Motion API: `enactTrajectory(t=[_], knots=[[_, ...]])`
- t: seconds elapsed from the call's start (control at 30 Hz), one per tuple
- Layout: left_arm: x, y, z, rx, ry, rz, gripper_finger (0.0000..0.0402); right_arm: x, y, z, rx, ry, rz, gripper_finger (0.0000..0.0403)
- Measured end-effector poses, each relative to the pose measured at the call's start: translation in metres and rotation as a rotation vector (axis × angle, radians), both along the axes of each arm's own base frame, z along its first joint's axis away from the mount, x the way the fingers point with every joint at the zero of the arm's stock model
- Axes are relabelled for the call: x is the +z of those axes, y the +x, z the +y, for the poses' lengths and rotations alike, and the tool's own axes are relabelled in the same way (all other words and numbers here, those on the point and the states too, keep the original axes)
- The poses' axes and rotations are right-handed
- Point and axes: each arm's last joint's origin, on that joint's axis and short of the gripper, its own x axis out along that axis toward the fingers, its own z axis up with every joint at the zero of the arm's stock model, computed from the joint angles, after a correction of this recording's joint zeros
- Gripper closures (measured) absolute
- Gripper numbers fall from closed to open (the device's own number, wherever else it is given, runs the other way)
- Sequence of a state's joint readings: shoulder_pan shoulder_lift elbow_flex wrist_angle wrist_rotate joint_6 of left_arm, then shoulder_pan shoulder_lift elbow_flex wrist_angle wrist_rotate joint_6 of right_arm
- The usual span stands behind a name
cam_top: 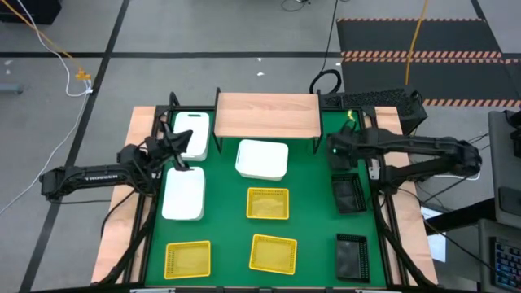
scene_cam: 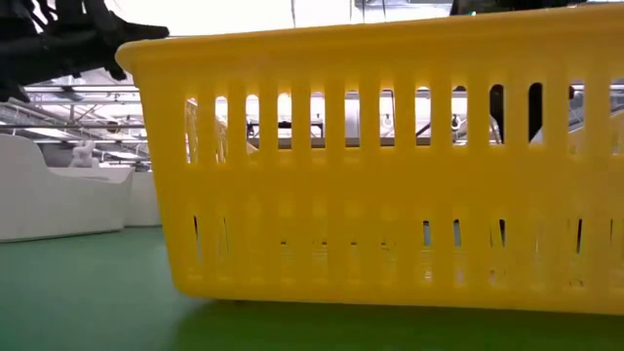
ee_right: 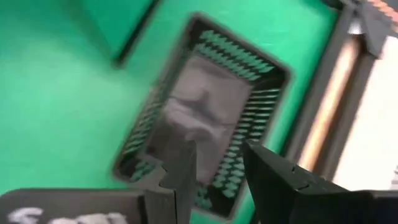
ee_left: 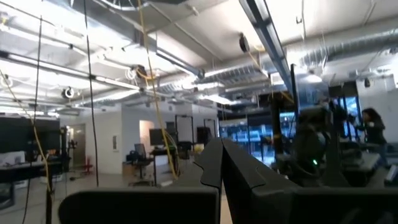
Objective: Stack baskets on shelf by color
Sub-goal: Stack the top black bin on the middle black bin
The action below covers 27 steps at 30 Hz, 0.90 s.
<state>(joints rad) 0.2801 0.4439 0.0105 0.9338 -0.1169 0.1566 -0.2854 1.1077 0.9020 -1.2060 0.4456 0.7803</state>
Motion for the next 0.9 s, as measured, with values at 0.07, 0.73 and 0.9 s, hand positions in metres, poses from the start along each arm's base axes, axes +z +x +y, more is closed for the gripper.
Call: enactTrajectory(t=[0.07,0.73,0.9], knots=[[-0.001,0.001,0.0,-0.001,-0.005,0.013,0.0396,-0.003,-0.006,-0.01,-0.071,-0.014,0.017,0.0278],[-0.005,0.006,0.003,0.037,-0.041,0.042,0.0396,-0.065,-0.049,-0.063,-0.374,0.183,-0.127,0.0277],[-0.005,0.006,0.003,0.041,-0.04,0.043,0.0396,-0.065,-0.053,-0.065,-0.373,0.183,-0.122,0.0277]])
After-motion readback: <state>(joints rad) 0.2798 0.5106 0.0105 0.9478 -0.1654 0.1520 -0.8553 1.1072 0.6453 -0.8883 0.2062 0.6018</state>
